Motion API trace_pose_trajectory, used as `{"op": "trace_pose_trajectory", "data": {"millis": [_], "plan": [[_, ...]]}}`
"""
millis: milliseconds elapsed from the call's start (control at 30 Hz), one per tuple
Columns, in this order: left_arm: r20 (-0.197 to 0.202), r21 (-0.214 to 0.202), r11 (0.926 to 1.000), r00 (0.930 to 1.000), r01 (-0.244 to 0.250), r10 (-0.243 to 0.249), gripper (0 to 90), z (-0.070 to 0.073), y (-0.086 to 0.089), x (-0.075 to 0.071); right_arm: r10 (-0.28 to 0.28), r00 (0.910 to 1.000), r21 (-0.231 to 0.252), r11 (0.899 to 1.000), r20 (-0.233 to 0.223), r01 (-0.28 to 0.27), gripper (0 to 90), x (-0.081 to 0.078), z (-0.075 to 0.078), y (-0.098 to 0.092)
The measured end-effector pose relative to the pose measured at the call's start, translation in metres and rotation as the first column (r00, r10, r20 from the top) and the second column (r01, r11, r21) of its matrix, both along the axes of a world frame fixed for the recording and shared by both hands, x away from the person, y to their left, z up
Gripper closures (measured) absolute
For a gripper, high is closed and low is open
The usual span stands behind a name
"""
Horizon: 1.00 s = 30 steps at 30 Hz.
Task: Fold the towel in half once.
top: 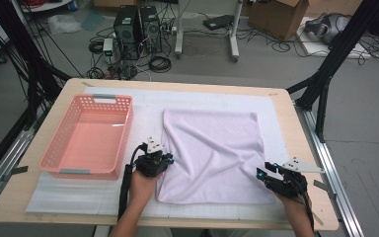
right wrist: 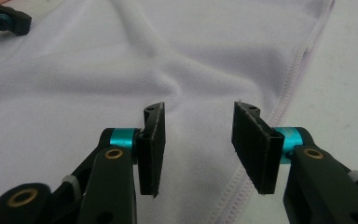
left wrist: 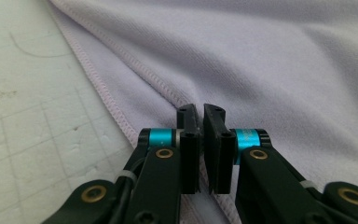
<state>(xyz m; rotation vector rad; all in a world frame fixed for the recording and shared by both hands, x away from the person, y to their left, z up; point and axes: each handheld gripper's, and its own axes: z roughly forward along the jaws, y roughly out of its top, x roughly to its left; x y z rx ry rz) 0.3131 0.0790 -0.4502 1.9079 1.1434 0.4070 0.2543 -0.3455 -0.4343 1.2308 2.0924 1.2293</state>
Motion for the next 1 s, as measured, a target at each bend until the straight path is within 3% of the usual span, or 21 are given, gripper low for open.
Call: {"op": "trace_pose_trajectory", "data": {"millis": [33,333,467,567,733,800,933,1000], "plan": [[-0.003,-0.019,0.9995,0.9996,-0.027,0.027,85.3,0.0,0.004,-0.001,-0.003,1.0,0.002,1.0,0.001,0.003,53.4,0.0,0.0,-0.001],[-0.033,-0.035,0.9874,0.9877,-0.154,0.153,85.6,0.0,0.029,-0.012,-0.011,0.9999,0.002,1.0,-0.01,0.011,53.3,0.0,-0.001,-0.001],[-0.035,-0.021,0.989,0.9887,-0.146,0.146,81.4,-0.001,0.031,-0.014,-0.034,0.9993,-0.002,0.999,-0.017,0.034,53.4,0.001,-0.002,-0.002],[-0.042,-0.065,0.9864,0.988,-0.151,0.148,61.2,-0.001,0.032,-0.011,-0.065,0.9976,-0.001,0.998,-0.023,0.065,53.5,0.003,-0.003,-0.004],[-0.029,-0.085,0.9907,0.9941,-0.106,0.104,55.0,-0.002,0.031,-0.011,-0.145,0.9894,-0.013,0.989,-0.014,0.144,69.0,0.003,-0.003,-0.013],[-0.012,-0.092,0.9918,0.996,-0.089,0.088,53.6,-0.001,0.031,-0.012,-0.145,0.9889,0.002,0.989,-0.032,0.145,70.5,0.007,-0.004,-0.018],[-0.009,-0.099,0.9928,0.9977,-0.067,0.066,50.3,-0.001,0.031,-0.013,-0.113,0.9913,0.028,0.993,-0.067,0.115,65.0,0.02,-0.009,-0.014],[-0.01,-0.096,0.9935,0.9981,-0.062,0.061,49.0,-0.001,0.032,-0.013,-0.095,0.9921,0.012,0.995,-0.081,0.097,66.8,0.029,-0.012,-0.006]]}}
